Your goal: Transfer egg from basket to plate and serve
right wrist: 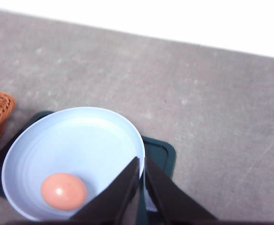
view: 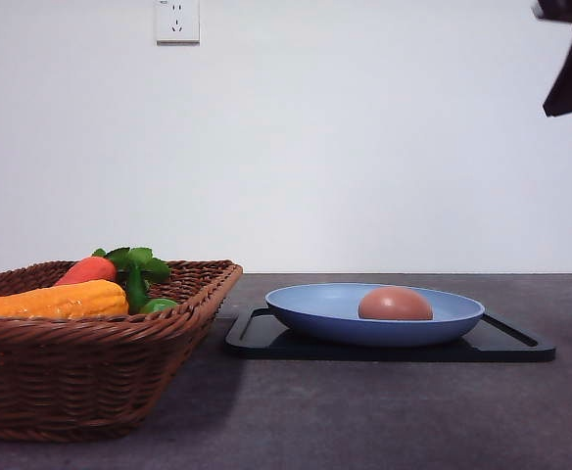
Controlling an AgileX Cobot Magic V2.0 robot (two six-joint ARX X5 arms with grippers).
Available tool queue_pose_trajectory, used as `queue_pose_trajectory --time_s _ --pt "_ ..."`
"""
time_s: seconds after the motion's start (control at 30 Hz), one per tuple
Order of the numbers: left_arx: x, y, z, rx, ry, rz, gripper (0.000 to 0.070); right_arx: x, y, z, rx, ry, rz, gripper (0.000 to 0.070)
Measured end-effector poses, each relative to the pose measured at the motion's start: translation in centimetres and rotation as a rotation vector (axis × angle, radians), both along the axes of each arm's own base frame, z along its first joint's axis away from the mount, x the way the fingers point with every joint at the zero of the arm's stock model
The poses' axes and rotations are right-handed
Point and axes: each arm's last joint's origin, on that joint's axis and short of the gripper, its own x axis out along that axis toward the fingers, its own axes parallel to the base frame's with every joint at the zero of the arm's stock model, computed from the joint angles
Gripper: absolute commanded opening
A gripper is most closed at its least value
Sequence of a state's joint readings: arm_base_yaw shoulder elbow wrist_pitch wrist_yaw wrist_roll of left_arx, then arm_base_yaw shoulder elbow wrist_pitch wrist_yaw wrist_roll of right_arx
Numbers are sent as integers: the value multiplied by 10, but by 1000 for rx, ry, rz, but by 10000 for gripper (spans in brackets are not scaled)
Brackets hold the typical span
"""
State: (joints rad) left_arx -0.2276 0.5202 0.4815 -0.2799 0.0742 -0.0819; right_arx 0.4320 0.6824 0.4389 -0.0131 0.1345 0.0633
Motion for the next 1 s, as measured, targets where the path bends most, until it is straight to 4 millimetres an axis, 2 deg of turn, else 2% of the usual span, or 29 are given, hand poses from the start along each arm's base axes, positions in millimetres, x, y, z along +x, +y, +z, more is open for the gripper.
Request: queue_pose_trajectory --time_s 0.13,0.6,0.7,0.9,1.0 --pt "-6 1 3 -16 -19 3 0 -2 -1 -4 30 -8 -6 0" --pt "-8 1 3 -18 -19 0 0 -2 -1 -3 45 -10 -10 0" --pt "-20 4 7 -26 -60 0 0 -2 -1 -3 45 -10 -10 0" --pt "-62 17 24 -16 -326 26 0 -2 -1 -3 46 -10 -10 0" --pt "-75 21 22 7 -414 60 0 -2 -1 -3 45 -10 -10 0"
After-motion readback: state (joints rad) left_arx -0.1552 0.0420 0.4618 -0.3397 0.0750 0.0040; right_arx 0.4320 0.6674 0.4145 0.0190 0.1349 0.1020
